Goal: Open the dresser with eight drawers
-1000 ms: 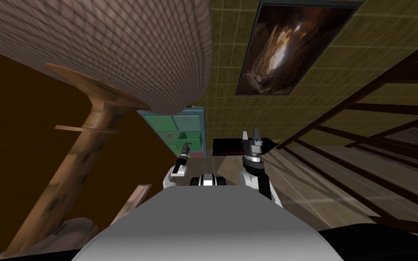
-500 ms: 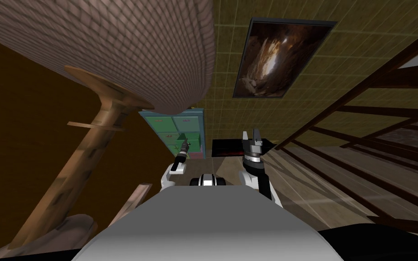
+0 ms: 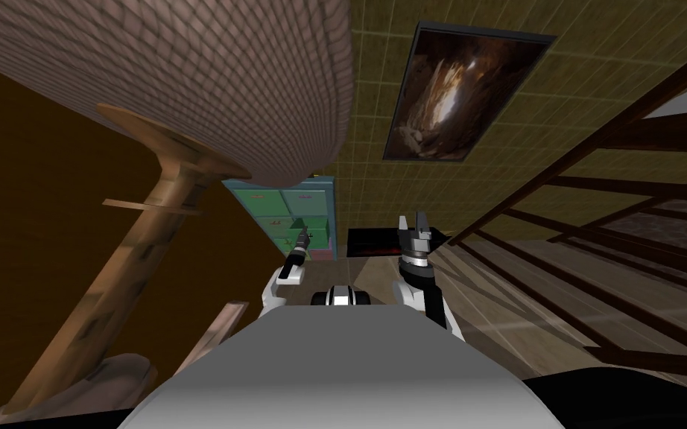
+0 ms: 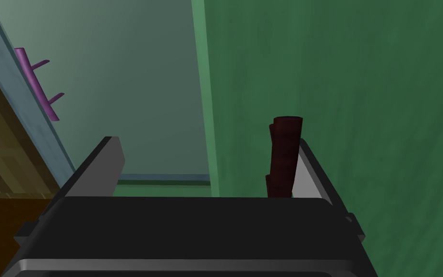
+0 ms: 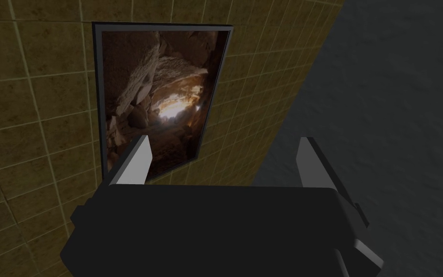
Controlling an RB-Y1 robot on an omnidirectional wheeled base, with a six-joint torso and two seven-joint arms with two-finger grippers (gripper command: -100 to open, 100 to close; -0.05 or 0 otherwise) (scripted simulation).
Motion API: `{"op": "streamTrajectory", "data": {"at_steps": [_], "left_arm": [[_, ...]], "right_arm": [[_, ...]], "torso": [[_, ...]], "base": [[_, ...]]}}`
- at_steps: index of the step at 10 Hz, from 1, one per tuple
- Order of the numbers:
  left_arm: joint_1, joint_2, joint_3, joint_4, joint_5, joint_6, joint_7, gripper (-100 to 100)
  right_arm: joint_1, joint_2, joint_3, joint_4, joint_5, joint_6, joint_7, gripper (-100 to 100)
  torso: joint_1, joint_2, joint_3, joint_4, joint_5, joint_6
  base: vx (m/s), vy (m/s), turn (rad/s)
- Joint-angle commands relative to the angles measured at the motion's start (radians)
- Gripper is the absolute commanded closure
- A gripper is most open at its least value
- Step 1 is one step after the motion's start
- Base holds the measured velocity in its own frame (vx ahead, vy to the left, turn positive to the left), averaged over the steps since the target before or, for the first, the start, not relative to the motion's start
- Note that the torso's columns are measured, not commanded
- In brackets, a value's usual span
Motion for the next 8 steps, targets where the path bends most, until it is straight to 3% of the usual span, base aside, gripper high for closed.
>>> {"op": "streamTrajectory", "data": {"at_steps": [1,2,3,8], "left_arm": [[0.003,0.013,-0.005,-0.048,-0.001,0.017,0.0,-100],[0.006,0.002,0.0,-0.03,-0.001,0.035,0.0,-100],[0.008,0.001,-0.001,-0.029,-0.001,0.041,0.0,0],[0.022,-0.002,0.005,-0.014,-0.001,0.053,-0.001,0]], "right_arm": [[0.0,0.0,0.0,0.0,0.0,0.0,0.0,0],[0.0,0.0,0.0,0.0,0.0,0.0,0.0,0],[0.0,0.0,0.0,0.0,0.0,0.0,0.0,0],[0.0,0.0,0.0,0.0,0.0,0.0,0.0,0]], "torso": [[-0.002,0.002,-0.001,0.0,0.0,-0.001],[-0.004,0.003,-0.001,0.001,-0.002,-0.001],[-0.004,-0.001,-0.001,0.001,-0.001,0.002],[-0.001,-0.016,-0.01,-0.007,0.004,0.007]], "base": [[0.001,-0.004,-0.013],[0.029,-0.004,-0.031],[0.037,-0.005,-0.022],[0.031,-0.006,-0.013]]}}
